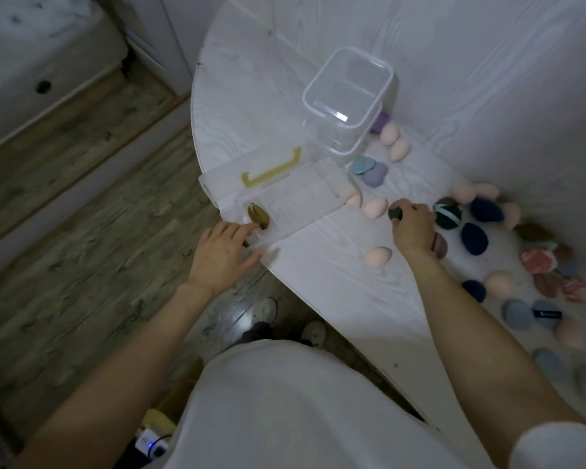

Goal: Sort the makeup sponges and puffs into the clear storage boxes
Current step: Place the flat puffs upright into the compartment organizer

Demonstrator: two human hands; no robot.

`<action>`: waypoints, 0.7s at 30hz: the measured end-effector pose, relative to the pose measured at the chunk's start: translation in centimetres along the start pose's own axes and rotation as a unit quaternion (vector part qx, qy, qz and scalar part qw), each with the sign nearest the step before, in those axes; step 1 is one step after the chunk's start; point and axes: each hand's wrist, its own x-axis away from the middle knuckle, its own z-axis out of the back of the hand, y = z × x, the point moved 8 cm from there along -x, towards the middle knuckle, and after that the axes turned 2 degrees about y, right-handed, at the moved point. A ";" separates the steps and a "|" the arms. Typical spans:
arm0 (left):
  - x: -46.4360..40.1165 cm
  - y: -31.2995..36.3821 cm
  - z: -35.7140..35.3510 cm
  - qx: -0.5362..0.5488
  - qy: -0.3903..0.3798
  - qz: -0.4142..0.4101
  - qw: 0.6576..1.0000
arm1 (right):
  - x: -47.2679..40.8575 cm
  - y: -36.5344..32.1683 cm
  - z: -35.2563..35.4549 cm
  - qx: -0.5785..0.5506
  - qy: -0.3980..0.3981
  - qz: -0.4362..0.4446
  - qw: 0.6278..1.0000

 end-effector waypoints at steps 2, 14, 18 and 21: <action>0.2 -0.2 0.2 -0.005 -0.002 -0.008 1.000 | 0.7 0.2 1.0 -0.080 0.039 -0.046 0.995; -0.9 -1.6 0.7 0.002 -0.049 -0.155 0.987 | 10.4 -15.1 3.6 -0.447 0.005 0.040 0.894; -0.7 -2.1 0.7 0.012 -0.030 -0.160 0.987 | 12.2 -21.4 2.0 -0.399 -0.022 0.140 0.906; -0.6 -2.5 1.0 0.004 -0.008 -0.159 0.987 | 13.0 -23.8 0.9 -0.295 0.032 0.205 0.933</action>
